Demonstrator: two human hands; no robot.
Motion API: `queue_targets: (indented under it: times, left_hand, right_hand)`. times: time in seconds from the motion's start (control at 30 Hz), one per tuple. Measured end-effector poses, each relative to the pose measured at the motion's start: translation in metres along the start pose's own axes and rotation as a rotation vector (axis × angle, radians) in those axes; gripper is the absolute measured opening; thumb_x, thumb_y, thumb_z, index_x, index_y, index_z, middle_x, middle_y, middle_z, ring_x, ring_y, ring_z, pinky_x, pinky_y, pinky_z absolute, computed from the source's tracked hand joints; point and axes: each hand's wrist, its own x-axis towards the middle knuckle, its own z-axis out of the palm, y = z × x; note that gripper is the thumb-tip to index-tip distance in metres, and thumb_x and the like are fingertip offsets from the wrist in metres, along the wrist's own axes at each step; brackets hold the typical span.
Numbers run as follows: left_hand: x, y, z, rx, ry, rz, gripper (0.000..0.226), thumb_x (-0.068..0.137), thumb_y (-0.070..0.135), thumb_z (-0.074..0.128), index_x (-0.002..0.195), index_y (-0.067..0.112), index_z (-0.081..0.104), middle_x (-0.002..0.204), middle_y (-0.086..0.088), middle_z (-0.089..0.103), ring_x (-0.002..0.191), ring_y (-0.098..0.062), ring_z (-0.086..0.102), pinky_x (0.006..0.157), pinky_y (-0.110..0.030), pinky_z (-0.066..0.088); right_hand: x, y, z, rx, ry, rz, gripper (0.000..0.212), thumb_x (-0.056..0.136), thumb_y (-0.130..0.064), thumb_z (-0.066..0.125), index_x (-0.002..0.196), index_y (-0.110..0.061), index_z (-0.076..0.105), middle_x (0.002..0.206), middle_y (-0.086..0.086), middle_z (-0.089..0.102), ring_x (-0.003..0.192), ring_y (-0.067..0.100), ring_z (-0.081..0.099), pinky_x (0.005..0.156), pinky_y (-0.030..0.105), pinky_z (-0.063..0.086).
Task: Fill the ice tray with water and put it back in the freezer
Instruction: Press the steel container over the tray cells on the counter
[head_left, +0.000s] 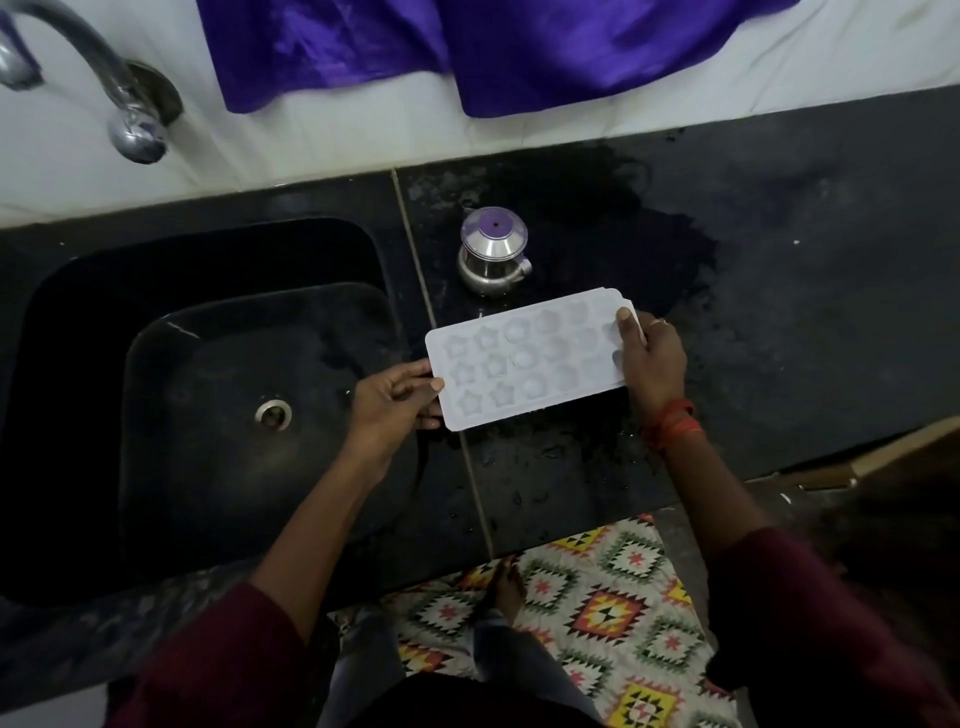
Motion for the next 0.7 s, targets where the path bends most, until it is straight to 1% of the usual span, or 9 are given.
queue_targets:
  times: [0.03,0.07,0.17,0.3,0.33,0.43,0.53,0.6,0.7]
  left_hand:
    - [0.002,-0.001,0.002,0.010,0.002,-0.011,0.025,0.095,0.002,0.070,0.119,0.010,0.071,0.081,0.004,0.081,0.064,-0.010,0.075,0.057,-0.023,0.060]
    - [0.004,-0.002,0.005,0.016,0.002,-0.022,0.025,0.094,0.002,0.071,0.119,0.008,0.071,0.079,0.004,0.081,0.062,-0.010,0.075,0.056,-0.022,0.060]
    - [0.010,-0.007,0.010,0.043,0.015,-0.054,0.024,0.094,0.001,0.071,0.118,0.005,0.071,0.076,0.004,0.080,0.060,-0.009,0.074,0.054,-0.020,0.059]
    - [0.014,-0.012,0.011,0.072,0.045,-0.110,0.026,0.092,0.000,0.074,0.118,-0.001,0.071,0.080,0.000,0.079,0.061,-0.012,0.075,0.054,-0.021,0.060]
    - [0.015,-0.013,0.010,0.077,0.054,-0.119,0.027,0.092,0.001,0.074,0.119,-0.001,0.071,0.083,-0.002,0.079,0.061,-0.012,0.076,0.055,-0.021,0.060]
    - [0.017,-0.014,0.010,0.090,0.071,-0.128,0.027,0.091,0.002,0.076,0.118,0.000,0.072,0.087,-0.005,0.079,0.062,-0.013,0.076,0.055,-0.021,0.060]
    - [0.018,-0.014,0.010,0.078,0.074,-0.134,0.024,0.090,0.002,0.077,0.114,0.002,0.074,0.082,-0.002,0.079,0.060,-0.012,0.075,0.055,-0.020,0.060]
    - [0.018,-0.013,0.010,0.072,0.073,-0.138,0.023,0.090,0.003,0.077,0.112,0.003,0.074,0.082,-0.002,0.079,0.060,-0.012,0.075,0.055,-0.021,0.060]
    - [0.018,-0.012,0.010,0.068,0.072,-0.147,0.023,0.089,0.004,0.078,0.112,0.003,0.074,0.088,-0.007,0.080,0.062,-0.014,0.076,0.057,-0.023,0.062]
  right_hand:
    - [0.003,0.004,0.000,-0.008,-0.006,0.015,0.040,0.102,-0.037,0.050,0.118,-0.004,0.067,0.114,0.018,0.063,0.108,0.029,0.060,0.096,0.035,0.047]
    - [0.005,0.008,0.000,-0.017,-0.008,0.023,0.039,0.102,-0.036,0.050,0.119,-0.005,0.067,0.115,0.016,0.064,0.108,0.026,0.060,0.094,0.031,0.046]
    - [0.011,0.017,0.002,-0.017,0.013,0.037,0.032,0.098,-0.031,0.059,0.120,-0.009,0.066,0.105,0.002,0.064,0.099,0.013,0.058,0.077,0.009,0.036]
    - [0.015,0.026,0.007,-0.045,0.038,0.047,0.027,0.094,-0.032,0.065,0.112,-0.014,0.069,0.092,-0.004,0.064,0.091,0.012,0.060,0.067,-0.001,0.034]
    - [0.016,0.027,0.008,-0.059,0.047,0.043,0.027,0.093,-0.034,0.065,0.111,-0.015,0.069,0.091,-0.005,0.064,0.090,0.011,0.061,0.070,0.002,0.035]
    - [0.016,0.029,0.010,-0.128,0.084,0.006,0.029,0.092,-0.039,0.064,0.111,-0.017,0.070,0.090,-0.008,0.064,0.088,0.010,0.061,0.079,0.017,0.039]
    - [0.016,0.030,0.009,-0.230,0.099,-0.012,0.033,0.093,-0.046,0.061,0.112,-0.021,0.071,0.090,-0.009,0.068,0.087,0.010,0.061,0.078,0.020,0.039]
    - [0.015,0.030,0.007,-0.347,0.103,-0.024,0.034,0.092,-0.051,0.059,0.109,-0.025,0.072,0.096,-0.005,0.072,0.091,0.016,0.066,0.079,0.025,0.044]
    - [0.015,0.026,0.006,-0.453,0.138,-0.049,0.032,0.089,-0.051,0.061,0.107,-0.026,0.072,0.108,-0.001,0.067,0.097,0.022,0.065,0.087,0.034,0.048]
